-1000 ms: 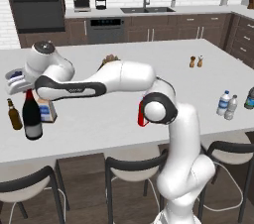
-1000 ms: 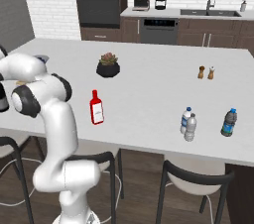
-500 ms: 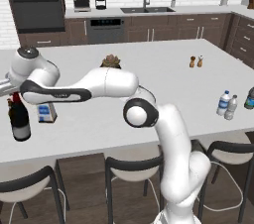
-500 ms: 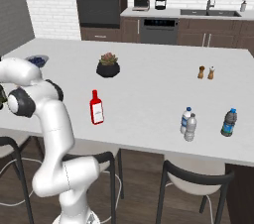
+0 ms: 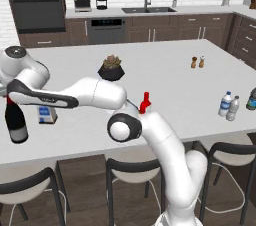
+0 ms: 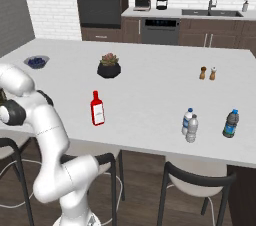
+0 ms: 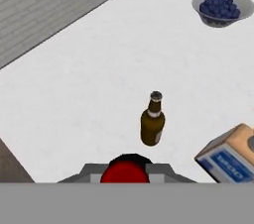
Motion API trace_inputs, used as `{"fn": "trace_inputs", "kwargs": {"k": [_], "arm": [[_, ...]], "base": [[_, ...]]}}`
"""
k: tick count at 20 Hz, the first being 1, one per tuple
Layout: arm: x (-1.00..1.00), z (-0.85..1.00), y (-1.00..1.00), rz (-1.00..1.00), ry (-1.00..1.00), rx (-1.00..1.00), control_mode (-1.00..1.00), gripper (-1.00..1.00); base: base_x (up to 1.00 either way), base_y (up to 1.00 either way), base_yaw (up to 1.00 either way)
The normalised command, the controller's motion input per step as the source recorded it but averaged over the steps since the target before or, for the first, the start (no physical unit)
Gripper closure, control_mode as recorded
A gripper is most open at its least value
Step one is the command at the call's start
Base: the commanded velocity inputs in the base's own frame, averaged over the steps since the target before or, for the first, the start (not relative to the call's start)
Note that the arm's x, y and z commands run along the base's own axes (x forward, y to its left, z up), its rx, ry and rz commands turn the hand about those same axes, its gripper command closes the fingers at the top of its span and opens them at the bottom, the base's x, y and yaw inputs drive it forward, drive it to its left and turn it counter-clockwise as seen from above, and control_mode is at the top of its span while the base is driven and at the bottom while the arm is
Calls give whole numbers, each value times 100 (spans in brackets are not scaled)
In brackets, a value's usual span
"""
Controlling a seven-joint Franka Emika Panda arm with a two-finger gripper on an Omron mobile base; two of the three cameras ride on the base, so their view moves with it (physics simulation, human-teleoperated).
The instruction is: Move the plastic bottles in the middle to the plastics group, and the glass bottles in the middle to the glass group.
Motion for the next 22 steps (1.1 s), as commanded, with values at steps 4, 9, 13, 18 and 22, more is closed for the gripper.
{"fn": "trace_inputs", "kwargs": {"k": [4,9,13,18,22], "arm": [[3,-22,5,0,6,-3,-100,100],[0,-32,-26,0,0,0,-100,100],[-13,-7,-63,0,-1,0,-100,100],[-8,-24,-42,0,-1,0,-100,100],[1,-8,0,0,-11,4,-100,100]], "base": [[0,0,0],[0,0,0],[0,0,0],[0,0,0],[0,0,0]]}}
